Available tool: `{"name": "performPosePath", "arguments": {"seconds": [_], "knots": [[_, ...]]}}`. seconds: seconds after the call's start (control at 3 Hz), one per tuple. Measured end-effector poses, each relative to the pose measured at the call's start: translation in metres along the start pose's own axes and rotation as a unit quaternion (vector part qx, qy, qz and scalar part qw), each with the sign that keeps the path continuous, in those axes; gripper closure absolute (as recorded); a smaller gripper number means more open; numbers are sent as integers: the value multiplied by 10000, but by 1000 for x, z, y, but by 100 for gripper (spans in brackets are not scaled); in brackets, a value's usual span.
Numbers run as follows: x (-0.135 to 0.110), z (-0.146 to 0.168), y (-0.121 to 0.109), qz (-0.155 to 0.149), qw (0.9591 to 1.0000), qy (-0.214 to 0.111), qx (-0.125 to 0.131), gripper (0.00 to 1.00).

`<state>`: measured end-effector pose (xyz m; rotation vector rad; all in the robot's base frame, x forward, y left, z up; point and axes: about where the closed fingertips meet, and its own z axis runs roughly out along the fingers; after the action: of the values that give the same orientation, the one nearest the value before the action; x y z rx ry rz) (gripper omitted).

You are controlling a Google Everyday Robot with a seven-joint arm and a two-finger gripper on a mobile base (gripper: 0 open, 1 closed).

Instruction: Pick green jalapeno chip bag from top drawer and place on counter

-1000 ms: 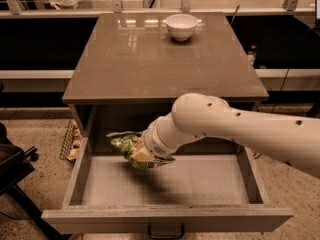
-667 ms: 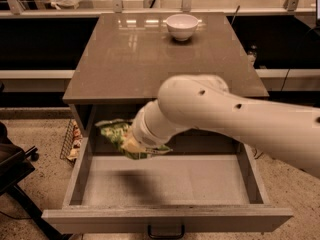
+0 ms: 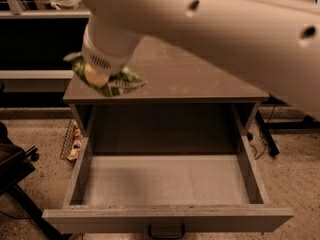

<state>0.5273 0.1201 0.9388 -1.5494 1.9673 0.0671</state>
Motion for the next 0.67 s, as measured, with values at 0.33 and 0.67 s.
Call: {"name": "performPosePath", "arguments": {"seconds": [0.33,0.67], "knots": [[-32,2,-55,101,9997,-58,233,100],[-60,-27,-77,162,9980,-422,432,100]]}}
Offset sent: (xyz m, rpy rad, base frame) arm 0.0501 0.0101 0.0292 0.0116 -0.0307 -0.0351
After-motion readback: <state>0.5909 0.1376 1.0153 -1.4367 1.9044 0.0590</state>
